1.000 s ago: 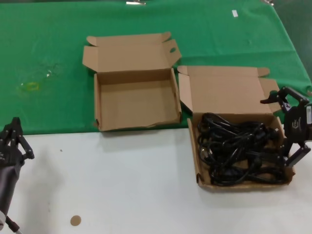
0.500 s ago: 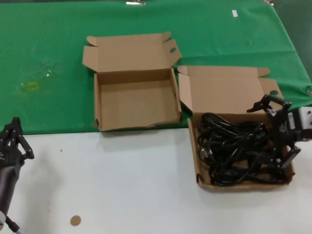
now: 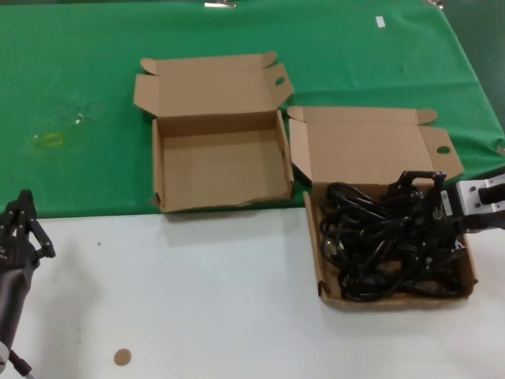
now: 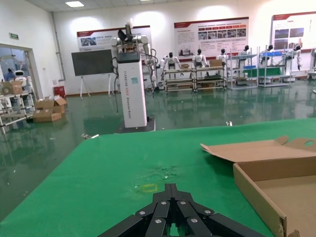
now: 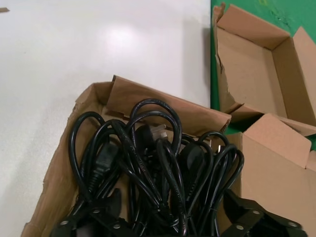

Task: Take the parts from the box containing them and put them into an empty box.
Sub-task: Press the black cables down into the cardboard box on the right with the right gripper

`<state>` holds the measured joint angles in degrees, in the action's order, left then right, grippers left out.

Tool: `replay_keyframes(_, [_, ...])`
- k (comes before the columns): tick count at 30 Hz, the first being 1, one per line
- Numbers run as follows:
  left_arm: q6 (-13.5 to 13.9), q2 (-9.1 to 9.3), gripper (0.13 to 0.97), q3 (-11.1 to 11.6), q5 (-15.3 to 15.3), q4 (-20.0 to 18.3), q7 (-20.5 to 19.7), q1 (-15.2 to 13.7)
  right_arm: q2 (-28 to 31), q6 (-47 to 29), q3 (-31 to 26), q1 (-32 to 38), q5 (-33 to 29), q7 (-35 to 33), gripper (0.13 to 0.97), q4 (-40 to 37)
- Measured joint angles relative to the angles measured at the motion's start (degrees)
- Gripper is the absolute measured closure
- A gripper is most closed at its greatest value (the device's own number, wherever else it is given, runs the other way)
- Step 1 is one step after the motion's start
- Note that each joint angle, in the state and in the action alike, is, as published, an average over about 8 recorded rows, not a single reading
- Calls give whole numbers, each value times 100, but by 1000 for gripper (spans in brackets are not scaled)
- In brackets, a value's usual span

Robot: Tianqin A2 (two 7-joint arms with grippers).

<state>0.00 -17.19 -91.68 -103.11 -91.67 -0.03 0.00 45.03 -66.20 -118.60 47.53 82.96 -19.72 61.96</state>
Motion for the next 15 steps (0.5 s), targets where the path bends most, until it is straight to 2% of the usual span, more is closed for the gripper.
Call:
replay_keyframes(2, [0,0,953,0,0,0,0,0,-40,5,-23,31,-48,-17,318,-55])
replay_keyframes(10, [0,0,953,0,1,0,0,0,-117,15,-72,71,-172,-62,518,-194])
replay_keyframes(14, [0,0,953,0,1,0,0,0,-118,22,-80,49,-211,-70,518,-201])
replay_keyframes(15, [0,0,953,0,1,0,0,0,-116,24,-80,42,-220,-68,544,-194])
